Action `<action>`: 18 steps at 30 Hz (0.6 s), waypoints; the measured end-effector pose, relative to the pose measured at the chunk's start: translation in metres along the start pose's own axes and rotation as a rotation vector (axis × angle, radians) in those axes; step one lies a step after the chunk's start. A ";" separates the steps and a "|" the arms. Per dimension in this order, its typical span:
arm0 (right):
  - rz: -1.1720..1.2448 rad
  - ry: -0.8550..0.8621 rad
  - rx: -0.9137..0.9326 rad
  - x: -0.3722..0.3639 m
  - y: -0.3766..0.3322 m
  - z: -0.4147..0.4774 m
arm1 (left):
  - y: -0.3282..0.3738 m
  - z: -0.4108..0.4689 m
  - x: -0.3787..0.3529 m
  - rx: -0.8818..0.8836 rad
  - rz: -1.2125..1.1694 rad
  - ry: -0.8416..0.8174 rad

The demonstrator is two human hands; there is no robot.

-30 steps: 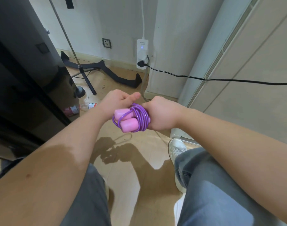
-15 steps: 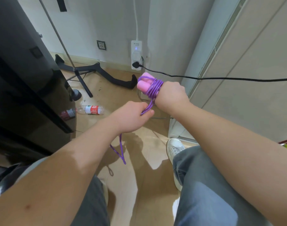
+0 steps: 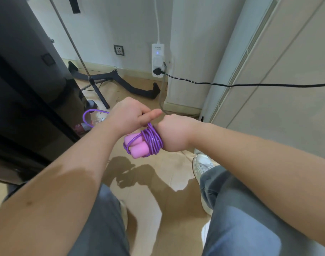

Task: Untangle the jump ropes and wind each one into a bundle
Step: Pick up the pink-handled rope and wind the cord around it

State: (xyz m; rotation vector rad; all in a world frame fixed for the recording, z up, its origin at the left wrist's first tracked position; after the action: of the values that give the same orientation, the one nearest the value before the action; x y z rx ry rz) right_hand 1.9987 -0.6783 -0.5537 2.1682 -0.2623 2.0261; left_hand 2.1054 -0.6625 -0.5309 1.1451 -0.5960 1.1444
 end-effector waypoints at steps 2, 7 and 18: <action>0.030 0.041 0.009 0.009 -0.002 -0.005 | -0.008 -0.003 -0.005 0.083 -0.091 0.018; 0.211 0.200 -0.094 0.033 0.010 -0.019 | -0.020 -0.008 -0.025 0.548 -0.517 -0.021; 0.210 0.430 -0.686 0.022 0.096 -0.012 | 0.019 -0.016 -0.048 0.375 -0.318 -0.173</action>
State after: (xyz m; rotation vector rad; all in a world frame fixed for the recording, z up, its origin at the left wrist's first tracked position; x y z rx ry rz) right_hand 1.9660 -0.7696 -0.5306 1.3119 -0.9803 2.0258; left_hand 2.0678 -0.6669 -0.5697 1.6097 -0.3180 0.9076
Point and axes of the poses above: each hand's wrist, its own z-axis towards the middle knuckle, its own x-axis out of the back of the hand, y = z × x, the point moved 7 cm from there along z, towards the middle knuckle, and after that the axes turned 11 degrees about y, right-handed, at the moved point
